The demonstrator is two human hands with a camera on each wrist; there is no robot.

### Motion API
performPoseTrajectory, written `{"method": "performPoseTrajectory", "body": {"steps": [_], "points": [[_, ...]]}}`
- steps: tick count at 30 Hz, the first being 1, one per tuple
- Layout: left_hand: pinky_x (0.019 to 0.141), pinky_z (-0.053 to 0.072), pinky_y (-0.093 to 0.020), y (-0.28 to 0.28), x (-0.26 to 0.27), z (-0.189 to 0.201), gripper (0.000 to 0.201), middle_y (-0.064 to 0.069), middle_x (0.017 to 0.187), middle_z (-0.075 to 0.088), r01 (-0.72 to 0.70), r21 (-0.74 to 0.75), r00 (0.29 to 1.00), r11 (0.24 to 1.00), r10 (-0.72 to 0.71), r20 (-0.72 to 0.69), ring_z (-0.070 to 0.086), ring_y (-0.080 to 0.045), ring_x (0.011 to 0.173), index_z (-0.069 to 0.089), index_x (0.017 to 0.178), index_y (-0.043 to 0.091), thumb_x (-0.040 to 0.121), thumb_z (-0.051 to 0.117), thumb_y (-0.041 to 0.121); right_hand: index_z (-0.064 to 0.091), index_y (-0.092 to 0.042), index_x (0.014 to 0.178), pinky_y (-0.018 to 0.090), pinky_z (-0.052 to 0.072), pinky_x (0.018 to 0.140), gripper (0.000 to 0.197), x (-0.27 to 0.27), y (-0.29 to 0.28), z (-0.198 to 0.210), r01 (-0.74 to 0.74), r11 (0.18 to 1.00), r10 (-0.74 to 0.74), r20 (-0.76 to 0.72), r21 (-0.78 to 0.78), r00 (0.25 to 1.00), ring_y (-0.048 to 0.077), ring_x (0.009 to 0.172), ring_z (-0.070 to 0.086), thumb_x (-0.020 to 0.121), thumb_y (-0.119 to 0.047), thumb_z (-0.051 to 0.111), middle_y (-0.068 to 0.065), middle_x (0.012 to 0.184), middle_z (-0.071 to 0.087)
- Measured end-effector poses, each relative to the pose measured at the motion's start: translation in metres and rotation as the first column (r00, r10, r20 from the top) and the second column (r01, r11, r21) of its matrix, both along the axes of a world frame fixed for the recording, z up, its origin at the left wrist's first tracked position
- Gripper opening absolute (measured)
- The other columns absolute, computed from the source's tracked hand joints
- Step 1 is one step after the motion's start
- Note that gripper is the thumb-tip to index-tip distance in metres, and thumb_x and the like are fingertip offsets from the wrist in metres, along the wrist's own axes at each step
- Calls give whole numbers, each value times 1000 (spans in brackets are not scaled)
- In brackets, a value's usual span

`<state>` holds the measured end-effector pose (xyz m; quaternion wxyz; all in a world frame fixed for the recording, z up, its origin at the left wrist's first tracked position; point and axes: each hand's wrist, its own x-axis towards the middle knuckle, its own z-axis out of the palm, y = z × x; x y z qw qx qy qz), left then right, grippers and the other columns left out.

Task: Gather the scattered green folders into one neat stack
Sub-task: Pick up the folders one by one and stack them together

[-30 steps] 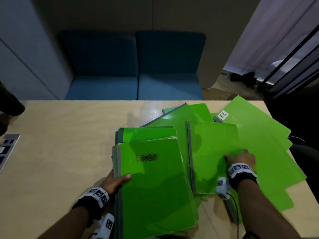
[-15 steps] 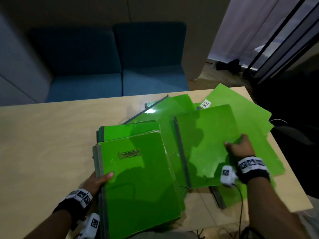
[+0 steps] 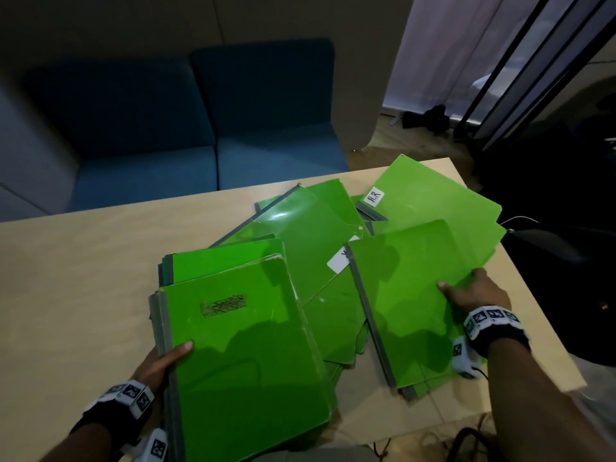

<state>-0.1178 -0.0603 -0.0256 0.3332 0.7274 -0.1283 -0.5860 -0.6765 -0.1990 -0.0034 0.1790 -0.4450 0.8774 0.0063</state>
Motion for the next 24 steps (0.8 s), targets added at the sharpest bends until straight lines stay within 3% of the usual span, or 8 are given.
{"method": "performPoseTrajectory", "body": {"steps": [4,7,11,14,17,20,24], "points": [[115,19,-46,2,2,-1,69,-18,151,36,6,-6,1000,1000,-6,6,34,-33,140,33,147,4,88,64,23,43,3,133,53,41,102,95,-14,5,-8,121,992,-121,-7,35,993,43,128,41,72,-64,72,26,138,40],[115,21,-46,1,2,-1,75,-18,150,38,22,-9,999,1000,-21,33,35,-33,139,35,146,5,83,68,26,43,7,128,55,40,99,89,-9,9,-9,199,980,-199,44,-15,979,46,126,40,73,-53,78,29,132,44],[109,30,-46,3,3,-3,65,-20,143,47,11,-36,1000,999,-9,30,45,-35,131,38,144,7,87,66,19,44,4,127,55,37,102,86,-4,14,-5,258,962,-254,55,-94,966,46,125,42,70,-49,82,30,131,48],[100,34,-42,2,2,-2,62,-16,136,52,-8,-53,1000,999,8,-7,48,-35,126,38,143,7,88,64,16,41,-6,138,54,31,108,84,-7,13,8,230,954,-230,22,-194,973,44,130,38,75,-48,77,28,138,44],[95,37,-40,4,1,-2,60,-16,130,55,-30,-58,999,998,28,-31,53,-29,112,40,143,7,89,64,15,53,-6,133,56,39,102,74,-8,6,34,187,949,-187,25,-253,982,47,122,45,75,-44,77,27,133,47],[97,39,-42,4,0,3,61,-21,134,55,-44,-65,998,997,40,-54,55,-30,111,41,142,7,87,66,15,61,-9,122,54,49,95,74,-6,-2,63,195,934,-160,138,-298,977,44,108,60,63,-50,78,23,126,57],[106,37,-53,5,4,3,88,-17,134,56,-39,-75,997,996,33,-74,54,-35,121,42,142,12,66,82,32,57,-18,123,51,49,96,55,8,-12,116,122,895,-60,154,-429,986,41,110,61,74,-32,78,19,120,66]]}}
